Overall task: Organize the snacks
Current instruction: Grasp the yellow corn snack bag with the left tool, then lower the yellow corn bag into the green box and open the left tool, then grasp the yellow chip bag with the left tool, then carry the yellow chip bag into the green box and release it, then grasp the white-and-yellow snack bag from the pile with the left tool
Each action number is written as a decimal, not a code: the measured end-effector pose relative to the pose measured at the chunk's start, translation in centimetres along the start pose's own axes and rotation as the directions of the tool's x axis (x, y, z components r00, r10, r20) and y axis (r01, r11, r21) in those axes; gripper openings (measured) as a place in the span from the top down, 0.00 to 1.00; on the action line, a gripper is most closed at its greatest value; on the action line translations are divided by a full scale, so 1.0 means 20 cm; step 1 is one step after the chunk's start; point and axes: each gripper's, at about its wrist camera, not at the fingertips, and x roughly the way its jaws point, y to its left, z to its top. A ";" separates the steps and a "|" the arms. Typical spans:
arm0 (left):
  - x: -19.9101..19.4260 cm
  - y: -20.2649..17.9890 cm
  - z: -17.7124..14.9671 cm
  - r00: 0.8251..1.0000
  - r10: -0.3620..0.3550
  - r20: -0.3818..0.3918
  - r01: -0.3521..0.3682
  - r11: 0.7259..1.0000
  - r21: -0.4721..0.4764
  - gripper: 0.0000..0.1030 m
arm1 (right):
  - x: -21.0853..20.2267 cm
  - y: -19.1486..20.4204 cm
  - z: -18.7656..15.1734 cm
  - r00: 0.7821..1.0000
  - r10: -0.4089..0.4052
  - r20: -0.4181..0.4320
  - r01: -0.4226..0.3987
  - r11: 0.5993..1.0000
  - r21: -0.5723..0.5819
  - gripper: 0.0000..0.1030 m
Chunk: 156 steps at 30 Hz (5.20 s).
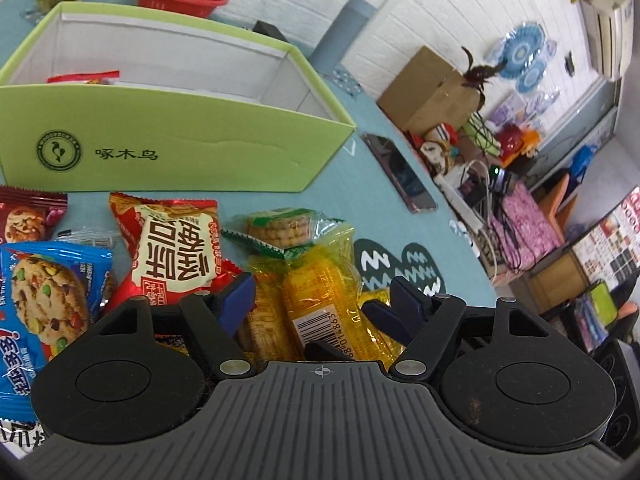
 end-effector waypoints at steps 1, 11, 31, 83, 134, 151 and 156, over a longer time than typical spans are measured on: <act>0.01 -0.01 -0.01 1.000 0.010 -0.006 -0.010 1.000 0.005 0.42 | 0.01 0.00 -0.01 1.000 -0.010 -0.010 0.010 1.000 -0.002 0.36; -0.06 -0.09 -0.06 0.999 -0.036 0.022 0.035 0.998 0.051 0.88 | -0.05 0.01 0.00 1.000 -0.011 0.017 0.011 1.000 -0.013 0.56; 0.23 0.20 0.89 0.985 0.095 0.143 -0.090 0.995 -0.046 0.86 | 0.76 -0.18 0.76 0.998 0.069 -0.009 -0.069 0.994 -0.088 0.53; 0.22 -0.27 -0.22 0.998 0.027 -0.056 -0.025 0.999 0.042 0.51 | -0.08 -0.18 -0.15 0.992 -0.042 -0.118 0.047 0.998 0.035 0.24; 0.01 0.32 0.80 0.951 0.153 0.270 -0.151 0.988 -0.028 0.34 | 0.80 -0.13 0.74 0.994 0.105 0.013 -0.102 0.984 -0.148 0.09; -0.45 0.13 -0.11 0.958 0.126 0.257 -0.129 0.992 -0.008 0.28 | -0.02 0.01 0.10 0.985 0.170 -0.005 -0.170 0.985 0.011 0.09; -0.53 0.16 -0.27 0.967 0.173 0.187 -0.181 0.983 0.029 0.44 | -0.08 0.24 -0.01 0.949 0.315 -0.033 -0.314 0.949 0.016 0.09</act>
